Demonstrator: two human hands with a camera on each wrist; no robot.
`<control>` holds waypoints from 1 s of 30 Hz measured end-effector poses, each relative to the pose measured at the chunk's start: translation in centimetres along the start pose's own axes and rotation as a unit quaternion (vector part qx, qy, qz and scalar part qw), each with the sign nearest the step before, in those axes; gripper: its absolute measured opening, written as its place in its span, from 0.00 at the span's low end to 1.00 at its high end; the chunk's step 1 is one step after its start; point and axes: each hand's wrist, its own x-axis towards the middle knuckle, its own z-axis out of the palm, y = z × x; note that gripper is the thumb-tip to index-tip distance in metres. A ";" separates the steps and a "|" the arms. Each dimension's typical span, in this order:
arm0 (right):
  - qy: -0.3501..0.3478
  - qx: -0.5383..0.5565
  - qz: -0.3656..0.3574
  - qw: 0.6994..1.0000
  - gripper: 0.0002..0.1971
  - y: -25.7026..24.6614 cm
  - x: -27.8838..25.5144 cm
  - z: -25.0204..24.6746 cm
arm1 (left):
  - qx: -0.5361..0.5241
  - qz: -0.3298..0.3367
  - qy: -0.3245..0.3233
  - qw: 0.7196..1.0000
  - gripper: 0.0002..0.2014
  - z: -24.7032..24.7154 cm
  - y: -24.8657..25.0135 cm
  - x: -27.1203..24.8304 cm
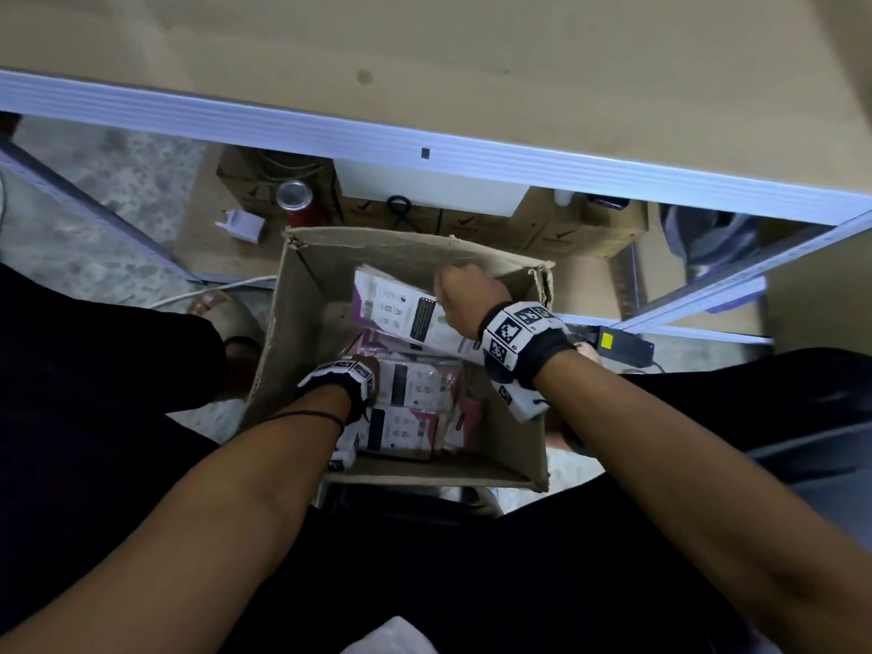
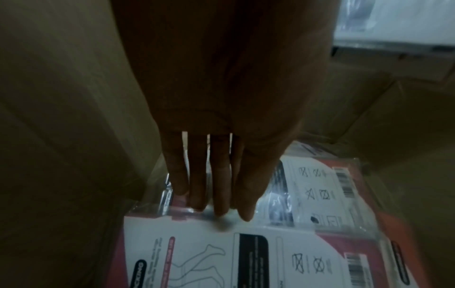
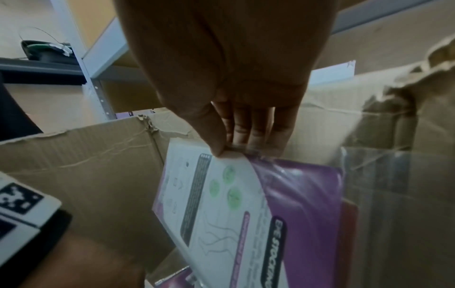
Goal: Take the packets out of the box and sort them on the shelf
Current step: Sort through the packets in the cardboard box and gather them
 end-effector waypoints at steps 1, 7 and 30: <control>0.001 0.005 0.002 1.000 0.10 -0.1 -0.2 -0.3 | 0.005 -0.009 -0.010 1.000 0.29 -0.1 0.2 -0.2; 0.002 0.033 0.006 0.999 0.10 -0.4 -0.9 -0.9 | 0.036 -0.015 -0.005 0.999 0.39 0.8 0.2 0.0; -0.039 0.052 0.020 0.998 0.06 0.1 -0.1 0.3 | 0.057 0.038 -0.036 0.997 0.24 1.4 0.7 3.2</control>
